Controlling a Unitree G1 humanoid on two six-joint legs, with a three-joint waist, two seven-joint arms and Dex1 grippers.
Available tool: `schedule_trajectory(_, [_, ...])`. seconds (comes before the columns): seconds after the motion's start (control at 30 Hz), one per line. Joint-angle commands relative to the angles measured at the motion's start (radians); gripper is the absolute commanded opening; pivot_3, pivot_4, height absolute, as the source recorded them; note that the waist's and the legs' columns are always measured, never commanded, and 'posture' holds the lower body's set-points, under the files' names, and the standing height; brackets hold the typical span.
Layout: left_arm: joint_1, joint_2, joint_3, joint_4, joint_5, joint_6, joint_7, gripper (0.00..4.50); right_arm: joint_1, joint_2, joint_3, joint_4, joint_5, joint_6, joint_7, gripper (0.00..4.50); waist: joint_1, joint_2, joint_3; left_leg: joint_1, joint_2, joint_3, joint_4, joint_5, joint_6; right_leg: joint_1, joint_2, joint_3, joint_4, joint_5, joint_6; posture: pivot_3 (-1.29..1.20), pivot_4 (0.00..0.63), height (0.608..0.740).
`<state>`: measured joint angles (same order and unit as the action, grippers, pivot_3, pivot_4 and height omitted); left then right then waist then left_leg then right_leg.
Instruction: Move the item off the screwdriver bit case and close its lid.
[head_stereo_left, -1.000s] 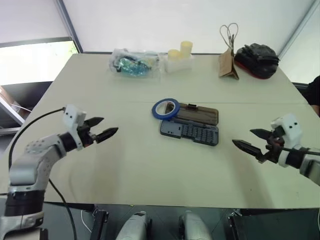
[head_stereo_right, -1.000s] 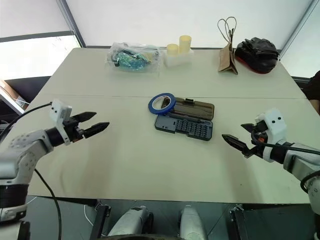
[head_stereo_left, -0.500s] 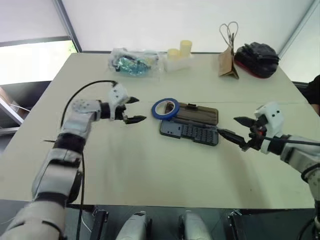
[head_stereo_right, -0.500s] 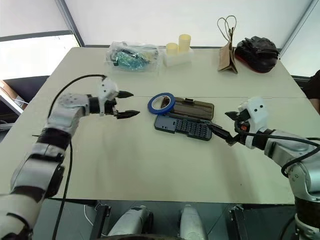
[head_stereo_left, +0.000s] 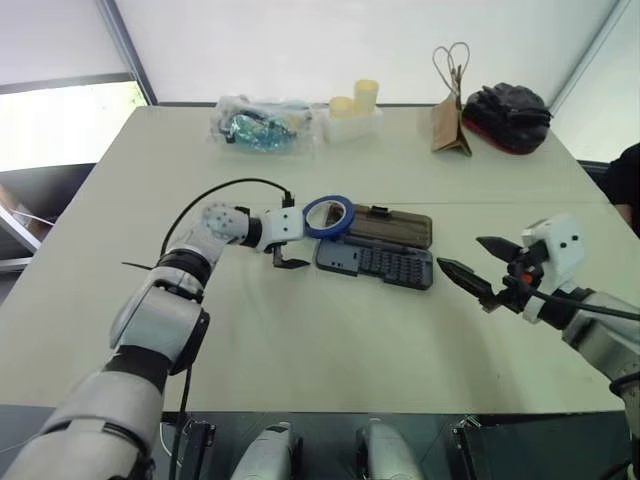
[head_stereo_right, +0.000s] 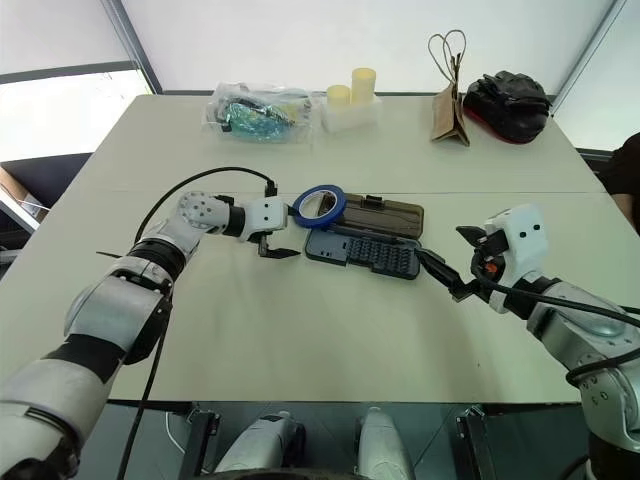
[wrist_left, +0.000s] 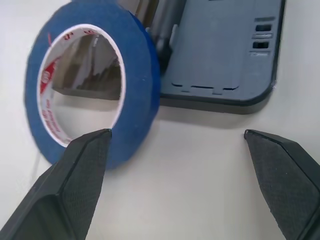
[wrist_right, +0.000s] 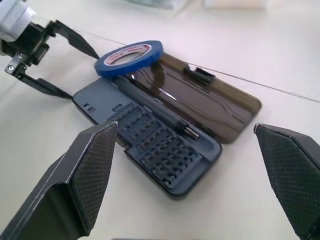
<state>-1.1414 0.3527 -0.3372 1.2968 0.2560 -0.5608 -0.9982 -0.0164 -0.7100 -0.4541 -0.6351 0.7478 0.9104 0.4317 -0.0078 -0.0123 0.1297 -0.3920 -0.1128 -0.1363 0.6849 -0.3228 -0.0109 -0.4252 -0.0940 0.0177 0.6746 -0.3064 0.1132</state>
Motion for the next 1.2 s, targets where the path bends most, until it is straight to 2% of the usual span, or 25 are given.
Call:
schedule_trajectory(0.03, [-0.018, -0.009, -0.011, 0.024, 0.056, 0.005, 0.082, 4.44, -0.003, 0.01, -0.035, -0.052, 0.026, -0.01, -0.026, 4.5, -0.001, 0.0, 0.0, 0.0, 0.0, 0.0, 0.0, 0.0, 0.0, 0.0, 0.0, 0.0, 0.001, 0.0, 0.0, 0.0, 0.15, 0.74])
schedule_trajectory(0.43, [-0.062, -0.099, 0.016, 0.061, 0.102, 0.153, 0.221, 4.44, -0.015, 0.03, 0.002, -0.054, 0.025, -0.026, -0.079, 4.5, 0.003, 0.0, 0.0, 0.001, -0.001, 0.0, 0.001, 0.0, 0.0, 0.0, -0.001, 0.0, 0.008, 0.0, 0.0, 0.0, 0.15, 0.74])
schedule_trajectory(0.5, [-0.064, -0.115, 0.022, 0.062, 0.103, 0.176, 0.229, 3.91, -0.017, 0.031, 0.004, -0.056, 0.027, -0.025, -0.086, 4.5, 0.007, 0.0, 0.0, 0.001, -0.001, 0.0, 0.001, 0.0, 0.0, 0.0, -0.001, 0.0, 0.008, 0.0, 0.0, 0.0, 0.15, 0.74])
schedule_trajectory(0.57, [-0.063, -0.132, 0.024, 0.064, 0.105, 0.198, 0.238, 3.14, -0.015, 0.034, 0.004, -0.062, 0.029, -0.025, -0.094, 4.5, 0.016, 0.0, 0.0, 0.001, -0.002, 0.0, 0.002, 0.0, 0.0, 0.0, -0.001, 0.0, 0.008, 0.0, 0.0, 0.0, 0.15, 0.74])
schedule_trajectory(0.7, [-0.057, -0.139, 0.004, 0.064, 0.135, 0.199, 0.266, 0.97, -0.013, 0.038, 0.006, -0.075, 0.034, -0.022, -0.109, 4.5, 0.018, 0.0, 0.0, 0.001, -0.002, 0.0, 0.003, 0.0, 0.0, 0.0, -0.001, 0.0, 0.008, 0.0, 0.0, 0.0, 0.15, 0.74])
schedule_trajectory(0.73, [-0.056, -0.136, 0.006, 0.064, 0.137, 0.198, 0.267, 0.62, -0.01, 0.039, 0.003, -0.077, 0.035, -0.023, -0.111, 4.5, 0.018, 0.0, 0.0, 0.001, -0.002, 0.0, 0.003, 0.0, 0.001, 0.0, -0.002, 0.0, 0.008, 0.0, 0.0, 0.0, 0.15, 0.74])
schedule_trajectory(0.9, [-0.058, -0.103, 0.02, 0.057, 0.145, 0.177, 0.318, 0.62, -0.005, 0.044, 0.011, -0.075, 0.028, -0.03, -0.117, 4.5, 0.014, 0.0, 0.0, 0.001, -0.002, 0.0, 0.002, 0.0, 0.0, -0.001, -0.001, 0.0, 0.008, 0.0, 0.0, 0.0, 0.15, 0.74])
schedule_trajectory(0.93, [-0.061, -0.087, 0.025, 0.052, 0.148, 0.164, 0.372, 0.62, -0.009, 0.047, 0.017, -0.074, 0.025, -0.031, -0.12, 4.5, 0.012, -0.001, 0.0, 0.001, -0.002, 0.0, 0.002, 0.0, 0.0, -0.001, -0.001, 0.001, 0.008, 0.0, 0.0, 0.0, 0.15, 0.74])
schedule_trajectory(1.03, [-0.085, 0.001, 0.045, 0.026, 0.173, 0.131, 0.682, 0.62, -0.025, 0.063, 0.034, -0.073, 0.02, -0.042, -0.131, 4.5, -0.004, -0.003, 0.001, 0.001, -0.001, 0.001, 0.001, 0.0, 0.0, -0.003, -0.001, 0.001, 0.008, 0.0, 0.0, 0.0, 0.15, 0.74])
schedule_trajectory(1.1, [-0.087, 0.059, 0.075, 0.019, 0.154, 0.148, 0.758, 0.62, -0.036, 0.069, 0.047, -0.071, 0.023, -0.046, -0.131, 4.5, -0.011, -0.003, 0.002, 0.0, 0.0, 0.001, 0.0, 0.0, 0.0, -0.004, -0.001, 0.002, 0.009, 0.0, 0.0, 0.0, 0.15, 0.74])
schedule_trajectory(1.2, [-0.059, 0.154, 0.094, -0.007, 0.15, 0.149, 0.788, 0.62, -0.057, 0.071, 0.075, -0.059, 0.035, -0.05, -0.116, 4.5, -0.008, -0.003, 0.002, 0.0, 0.0, 0.002, -0.001, 0.0, 0.0, -0.006, -0.001, 0.002, 0.009, 0.0, 0.0, 0.0, 0.15, 0.74])
